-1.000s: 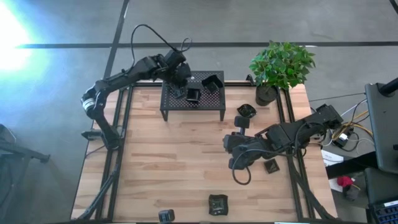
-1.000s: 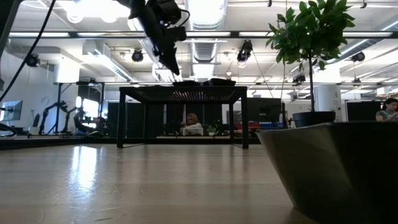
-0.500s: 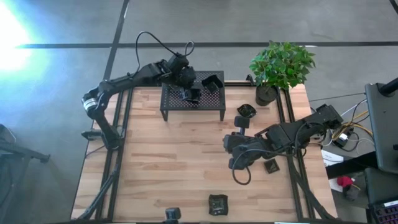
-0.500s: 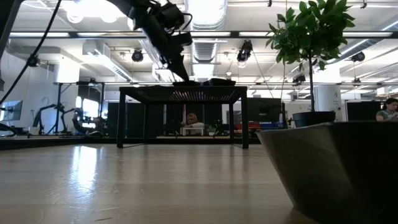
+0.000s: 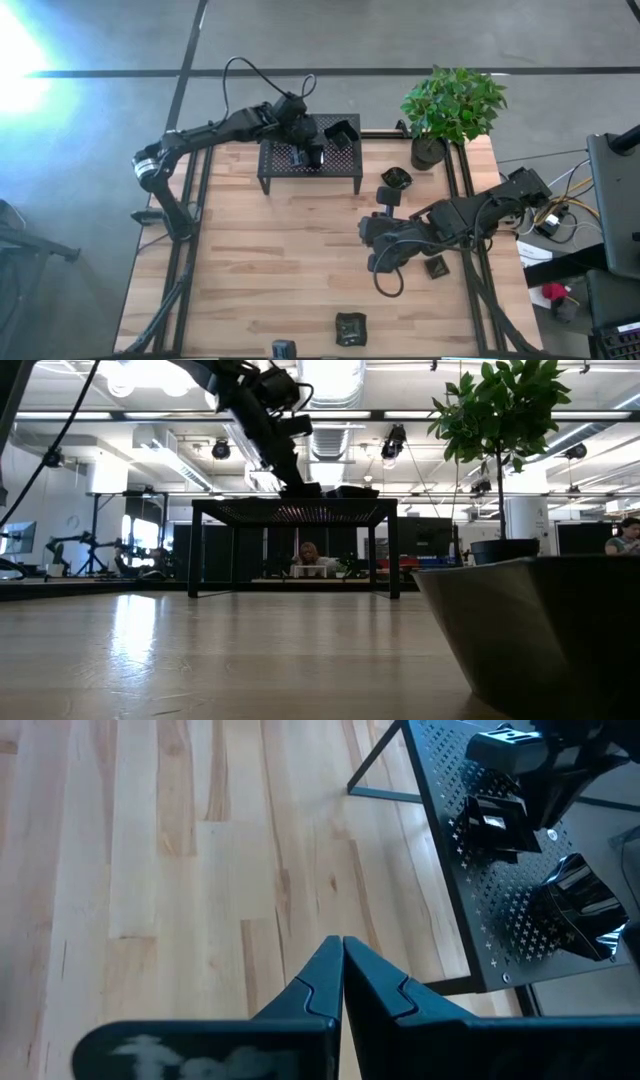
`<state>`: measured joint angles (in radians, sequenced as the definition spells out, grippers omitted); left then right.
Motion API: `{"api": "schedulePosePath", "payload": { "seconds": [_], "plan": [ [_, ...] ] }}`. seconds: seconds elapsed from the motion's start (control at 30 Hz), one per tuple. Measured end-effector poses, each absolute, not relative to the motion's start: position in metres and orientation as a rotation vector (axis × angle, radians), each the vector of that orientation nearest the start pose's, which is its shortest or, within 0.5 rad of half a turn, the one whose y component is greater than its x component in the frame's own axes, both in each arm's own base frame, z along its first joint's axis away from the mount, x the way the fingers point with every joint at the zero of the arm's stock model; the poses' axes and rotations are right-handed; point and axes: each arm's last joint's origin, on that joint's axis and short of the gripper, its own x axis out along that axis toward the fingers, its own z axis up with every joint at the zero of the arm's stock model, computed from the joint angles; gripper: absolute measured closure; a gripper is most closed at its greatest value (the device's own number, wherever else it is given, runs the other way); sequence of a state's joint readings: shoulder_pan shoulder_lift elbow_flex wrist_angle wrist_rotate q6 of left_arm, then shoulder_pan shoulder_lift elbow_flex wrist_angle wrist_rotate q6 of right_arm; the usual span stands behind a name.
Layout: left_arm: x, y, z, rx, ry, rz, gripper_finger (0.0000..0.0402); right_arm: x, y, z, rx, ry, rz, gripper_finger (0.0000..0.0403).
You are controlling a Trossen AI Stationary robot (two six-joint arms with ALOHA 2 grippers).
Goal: Pick & Place Mini shaped plates
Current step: Stack the square plate on top of the square plates on the shelf
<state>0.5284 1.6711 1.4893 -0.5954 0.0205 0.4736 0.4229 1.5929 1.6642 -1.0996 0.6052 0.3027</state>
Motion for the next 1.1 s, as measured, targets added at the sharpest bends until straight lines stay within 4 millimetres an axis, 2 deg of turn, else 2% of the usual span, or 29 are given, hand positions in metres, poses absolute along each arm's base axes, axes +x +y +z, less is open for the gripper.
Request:
{"api": "schedulePosePath", "payload": {
  "seconds": [0.27, 0.57, 0.8, 0.93, 1.1],
  "plan": [
    [0.319, 0.183, 0.331, 0.273, 0.805, 0.29, 0.0348, 0.293, 0.114, 0.366, -0.224, 0.852, -0.297, 0.0394],
    [0.318, 0.179, 0.329, 0.209, 0.828, 0.289, 0.0348, 0.293, 0.114, 0.366, -0.232, 0.853, -0.293, 0.0394],
    [0.32, 0.158, 0.337, 0.265, 0.806, 0.17, 0.0348, 0.293, 0.112, 0.366, -0.245, 0.854, -0.291, 0.0394],
    [0.322, 0.149, 0.331, 0.276, 0.846, 0.117, 0.0348, 0.293, 0.112, 0.366, -0.246, 0.854, -0.292, 0.0394],
    [0.325, 0.152, 0.322, 0.266, 0.881, 0.115, 0.0348, 0.293, 0.112, 0.367, -0.246, 0.853, -0.292, 0.0394]
  ]
}}
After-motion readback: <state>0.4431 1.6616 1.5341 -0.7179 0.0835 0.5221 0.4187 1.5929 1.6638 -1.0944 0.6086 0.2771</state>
